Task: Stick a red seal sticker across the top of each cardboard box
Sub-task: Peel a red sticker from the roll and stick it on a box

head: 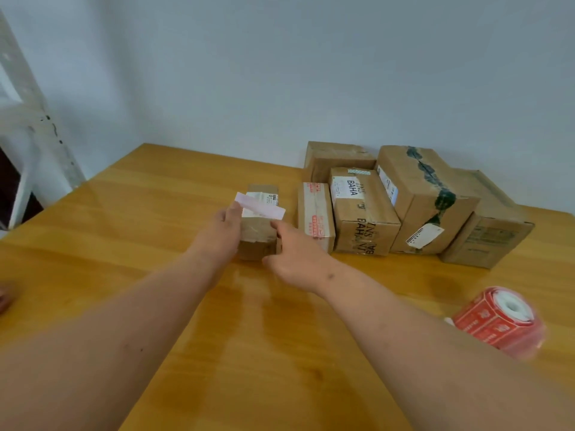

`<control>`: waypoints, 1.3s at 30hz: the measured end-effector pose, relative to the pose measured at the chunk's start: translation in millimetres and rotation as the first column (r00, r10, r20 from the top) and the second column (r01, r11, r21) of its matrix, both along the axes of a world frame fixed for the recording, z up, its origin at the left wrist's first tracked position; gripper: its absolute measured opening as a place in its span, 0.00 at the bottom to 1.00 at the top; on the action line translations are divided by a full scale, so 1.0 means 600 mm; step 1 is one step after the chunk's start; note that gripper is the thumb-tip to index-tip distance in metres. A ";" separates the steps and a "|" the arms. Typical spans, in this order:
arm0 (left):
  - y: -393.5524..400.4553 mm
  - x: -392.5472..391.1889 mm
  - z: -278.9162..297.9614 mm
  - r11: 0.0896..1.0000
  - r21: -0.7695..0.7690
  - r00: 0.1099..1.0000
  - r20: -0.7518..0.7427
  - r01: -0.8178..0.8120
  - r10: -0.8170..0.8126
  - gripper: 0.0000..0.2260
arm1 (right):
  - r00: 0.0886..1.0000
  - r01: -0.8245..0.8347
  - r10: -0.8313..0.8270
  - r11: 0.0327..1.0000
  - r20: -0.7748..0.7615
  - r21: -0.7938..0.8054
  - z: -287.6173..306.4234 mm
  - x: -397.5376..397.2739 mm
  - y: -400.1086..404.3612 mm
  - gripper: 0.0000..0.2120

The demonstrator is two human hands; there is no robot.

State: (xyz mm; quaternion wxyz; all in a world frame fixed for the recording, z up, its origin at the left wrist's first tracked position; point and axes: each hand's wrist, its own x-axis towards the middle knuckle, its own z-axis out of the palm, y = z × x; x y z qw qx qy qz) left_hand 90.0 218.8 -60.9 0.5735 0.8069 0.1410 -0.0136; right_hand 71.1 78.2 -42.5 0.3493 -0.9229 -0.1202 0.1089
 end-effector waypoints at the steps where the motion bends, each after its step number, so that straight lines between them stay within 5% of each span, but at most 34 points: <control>1: 0.002 -0.004 0.002 1.000 0.003 1.000 0.013 -0.013 0.013 0.20 | 1.000 0.012 -0.012 1.000 0.002 0.025 0.003 -0.006 -0.004 0.27; 6: 0.007 -0.047 0.015 0.999 -0.046 0.999 -0.037 0.022 -0.024 0.20 | 0.997 0.069 -0.069 0.998 0.015 0.010 0.003 -0.042 -0.032 0.25; 12: -0.019 -0.125 0.041 0.962 -0.157 0.963 -0.118 0.223 -0.243 0.17 | 0.972 0.233 -0.222 0.958 0.083 -0.166 -0.025 -0.096 -0.060 0.48; 19: -0.039 -0.152 0.043 0.994 0.037 0.989 0.105 0.102 -0.106 0.13 | 0.994 0.105 -0.100 0.954 0.035 -0.280 -0.008 -0.147 -0.118 0.35; 25: -0.078 -0.155 0.040 0.973 -0.081 0.966 0.161 0.215 -0.201 0.10 | 0.998 0.046 -0.054 0.927 -0.011 -0.371 0.026 -0.172 -0.203 0.38; 28: -0.104 -0.151 0.038 0.940 -0.210 0.960 0.143 0.267 -0.241 0.09 | 0.971 0.232 -0.231 0.973 0.063 -0.014 0.045 -0.174 -0.217 0.23; 30: -0.119 -0.149 0.043 0.899 -0.323 0.954 0.142 0.296 -0.263 0.08 | 0.942 0.336 -0.329 0.905 -0.069 0.260 0.053 -0.169 -0.214 0.13; 32: -0.127 -0.144 0.048 0.858 -0.390 0.942 0.156 0.335 -0.297 0.08 | 0.912 0.394 -0.293 0.819 -0.286 0.417 0.057 -0.161 -0.208 0.16; 36: -0.129 -0.132 0.055 0.808 -0.421 0.911 0.171 0.412 -0.375 0.07 | 0.796 0.506 -0.136 0.683 -0.590 0.527 0.065 -0.151 -0.197 0.20; 39: -0.118 -0.125 0.058 0.770 -0.458 0.893 0.158 0.444 -0.421 0.07 | 0.728 0.521 -0.047 0.686 -0.684 0.508 0.063 -0.145 -0.195 0.17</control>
